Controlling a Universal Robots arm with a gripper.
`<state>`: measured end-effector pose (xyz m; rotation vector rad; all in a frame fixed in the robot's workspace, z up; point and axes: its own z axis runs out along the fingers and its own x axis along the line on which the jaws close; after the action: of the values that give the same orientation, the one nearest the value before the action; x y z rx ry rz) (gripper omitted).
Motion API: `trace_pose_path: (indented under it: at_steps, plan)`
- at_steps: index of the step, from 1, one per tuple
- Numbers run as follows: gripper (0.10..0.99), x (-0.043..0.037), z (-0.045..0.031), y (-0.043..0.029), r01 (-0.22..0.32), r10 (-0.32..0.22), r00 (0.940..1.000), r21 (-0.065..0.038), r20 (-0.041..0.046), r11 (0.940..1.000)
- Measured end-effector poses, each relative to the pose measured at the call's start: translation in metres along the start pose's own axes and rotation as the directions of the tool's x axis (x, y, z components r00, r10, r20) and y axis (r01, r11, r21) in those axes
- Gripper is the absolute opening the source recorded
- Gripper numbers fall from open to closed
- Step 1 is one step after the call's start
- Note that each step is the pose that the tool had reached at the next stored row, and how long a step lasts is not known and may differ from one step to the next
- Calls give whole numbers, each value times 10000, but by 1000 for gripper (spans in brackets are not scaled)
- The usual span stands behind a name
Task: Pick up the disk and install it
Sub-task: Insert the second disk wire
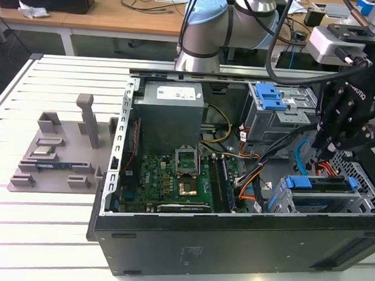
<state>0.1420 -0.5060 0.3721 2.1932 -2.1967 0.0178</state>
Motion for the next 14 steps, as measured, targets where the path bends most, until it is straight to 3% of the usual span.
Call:
trace_pose_path:
  at_steps: [1,3,6,10,14]
  plan:
    - [286,0,0,0,0,0,10000,0,2,10000]
    - [161,0,0,0,0,0,10000,0,2,10000]
    - [161,4,1,0,-1,1,10000,0,3,10000]
    - [161,158,35,-20,-2,2,10000,-1,-42,10000]
    - [161,181,105,-76,1,-1,10000,-2,-72,10000]
